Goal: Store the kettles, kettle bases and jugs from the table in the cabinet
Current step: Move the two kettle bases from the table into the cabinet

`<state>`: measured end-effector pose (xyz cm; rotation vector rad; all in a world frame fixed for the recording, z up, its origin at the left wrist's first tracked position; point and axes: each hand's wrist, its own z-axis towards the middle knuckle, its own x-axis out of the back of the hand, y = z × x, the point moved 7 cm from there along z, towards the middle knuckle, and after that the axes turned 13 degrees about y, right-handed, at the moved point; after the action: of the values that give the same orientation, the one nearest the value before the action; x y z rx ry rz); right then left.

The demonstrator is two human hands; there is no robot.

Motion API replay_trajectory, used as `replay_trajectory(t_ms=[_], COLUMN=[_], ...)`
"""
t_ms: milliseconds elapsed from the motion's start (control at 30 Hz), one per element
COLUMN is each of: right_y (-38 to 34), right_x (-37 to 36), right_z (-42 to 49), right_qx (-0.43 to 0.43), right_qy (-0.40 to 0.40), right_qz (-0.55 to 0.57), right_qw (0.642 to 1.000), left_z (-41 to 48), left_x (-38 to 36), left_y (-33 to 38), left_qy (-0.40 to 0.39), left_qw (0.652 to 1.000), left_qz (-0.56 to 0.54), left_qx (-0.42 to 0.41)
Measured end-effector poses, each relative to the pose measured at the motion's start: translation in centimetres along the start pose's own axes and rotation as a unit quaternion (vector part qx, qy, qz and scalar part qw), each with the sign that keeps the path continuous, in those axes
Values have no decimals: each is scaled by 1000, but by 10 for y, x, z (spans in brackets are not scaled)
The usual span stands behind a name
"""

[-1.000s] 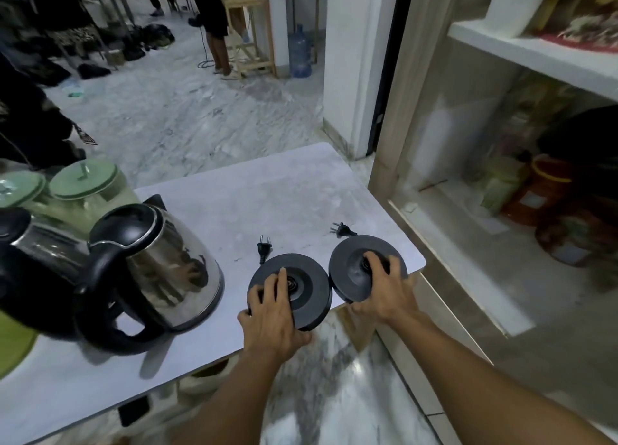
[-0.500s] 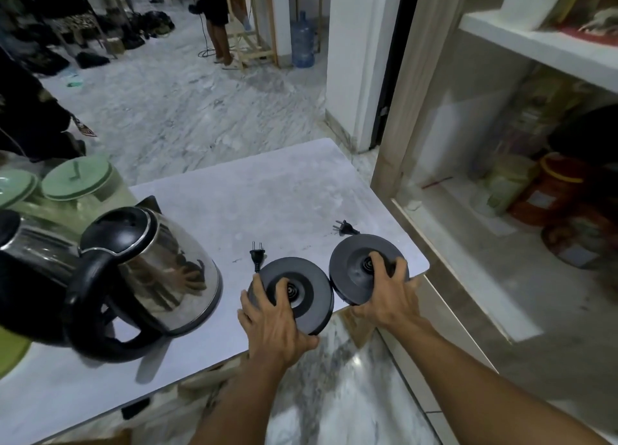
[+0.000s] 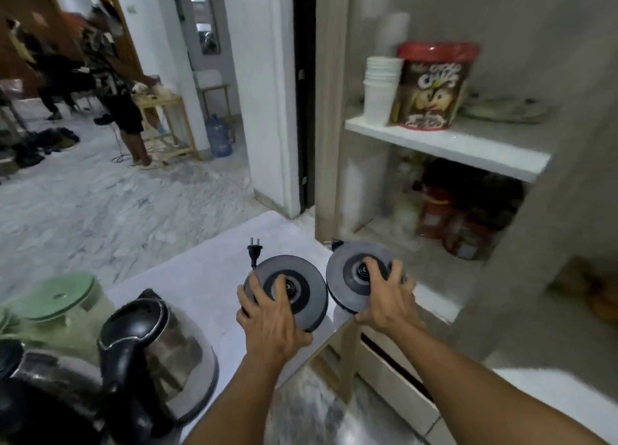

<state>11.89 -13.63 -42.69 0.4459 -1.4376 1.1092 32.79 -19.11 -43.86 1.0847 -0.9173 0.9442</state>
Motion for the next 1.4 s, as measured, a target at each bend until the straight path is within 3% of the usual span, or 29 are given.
replay_trajectory(t_ms=[233,400,600,933,1200,1400], right_y=[30,80,155,321,443,500], right_x=[187,307,399,449,475,458], right_z=[-94,-167,-230,-205,-100,-48], right_qx=[-104,-189,-271,-377,-377,-392], right_qy=[169,270,337,288,172,93], right_qz=[-33,-75,-107,-107,-108,-68], right_qw=[980,941,895,874,904,913], left_z=[-28,-82,-145,-171,-148,-125], left_x=[138,207,247,195,129,87], left_y=[104,205,320,500,638,695], left_qy=[59,66,55,-11,-119,-179], left_qw=[975,933,877,856,867,869], left_qz=[-87,-133,-170,-144,-73,-46], left_qx=[-194,-327,-446,-496,-479,-460])
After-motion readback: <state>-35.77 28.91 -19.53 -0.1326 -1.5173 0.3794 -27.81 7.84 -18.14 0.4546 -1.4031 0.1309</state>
